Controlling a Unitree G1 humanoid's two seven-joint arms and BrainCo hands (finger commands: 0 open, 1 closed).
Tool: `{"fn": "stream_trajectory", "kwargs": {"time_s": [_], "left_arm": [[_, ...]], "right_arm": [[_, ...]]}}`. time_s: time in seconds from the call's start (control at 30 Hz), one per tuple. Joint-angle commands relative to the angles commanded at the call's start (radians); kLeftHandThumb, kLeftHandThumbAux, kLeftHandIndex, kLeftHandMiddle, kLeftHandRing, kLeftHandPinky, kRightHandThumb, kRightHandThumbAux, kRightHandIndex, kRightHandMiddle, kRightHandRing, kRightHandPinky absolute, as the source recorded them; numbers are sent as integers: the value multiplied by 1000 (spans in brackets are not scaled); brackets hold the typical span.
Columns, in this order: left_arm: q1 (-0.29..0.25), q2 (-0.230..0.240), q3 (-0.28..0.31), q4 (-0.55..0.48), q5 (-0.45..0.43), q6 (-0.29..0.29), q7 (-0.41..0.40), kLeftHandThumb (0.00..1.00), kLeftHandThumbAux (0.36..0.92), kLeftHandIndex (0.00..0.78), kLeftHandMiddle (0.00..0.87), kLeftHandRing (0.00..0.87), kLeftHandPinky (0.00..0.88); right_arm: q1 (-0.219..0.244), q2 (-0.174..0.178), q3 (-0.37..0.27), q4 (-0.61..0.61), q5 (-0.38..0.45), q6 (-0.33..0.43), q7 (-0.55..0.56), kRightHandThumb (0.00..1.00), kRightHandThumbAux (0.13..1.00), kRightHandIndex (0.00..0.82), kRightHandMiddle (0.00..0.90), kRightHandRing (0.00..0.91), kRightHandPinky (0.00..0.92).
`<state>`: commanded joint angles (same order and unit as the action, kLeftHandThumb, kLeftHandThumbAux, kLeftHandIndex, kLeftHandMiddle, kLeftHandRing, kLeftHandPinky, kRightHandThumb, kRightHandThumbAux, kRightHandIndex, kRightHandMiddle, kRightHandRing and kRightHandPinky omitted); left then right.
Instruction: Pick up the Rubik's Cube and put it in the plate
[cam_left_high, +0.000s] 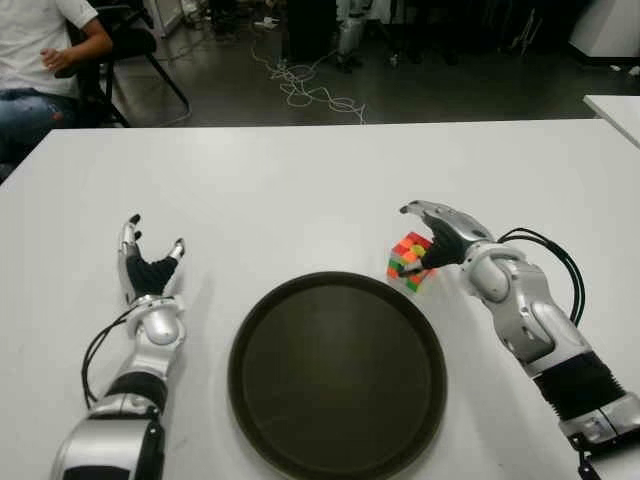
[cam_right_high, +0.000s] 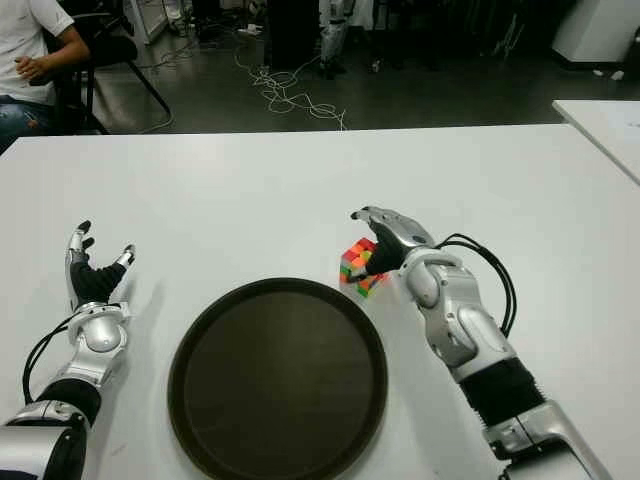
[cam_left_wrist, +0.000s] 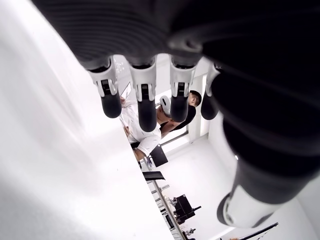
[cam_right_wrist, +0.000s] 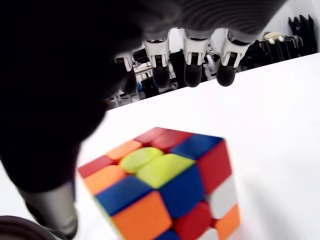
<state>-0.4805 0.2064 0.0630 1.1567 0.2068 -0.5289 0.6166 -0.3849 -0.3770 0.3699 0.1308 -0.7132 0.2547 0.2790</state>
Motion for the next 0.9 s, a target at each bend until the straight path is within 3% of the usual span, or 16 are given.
{"fn": "stream_trajectory", "kwargs": {"time_s": [0.6,0.9], "left_arm": [[-3,-4,6,1,-8,3,-3,0,783,83,114,112,92],[-5,-2,0,4,-1,9,6,0,770,87,115,105,82]], "right_arm": [[-5,6,20,20,-3,-3,-10,0,835,0,0,0,0],[-14,1,25,32,-7,-4,-6,0,824,0,0,0,0]]}}
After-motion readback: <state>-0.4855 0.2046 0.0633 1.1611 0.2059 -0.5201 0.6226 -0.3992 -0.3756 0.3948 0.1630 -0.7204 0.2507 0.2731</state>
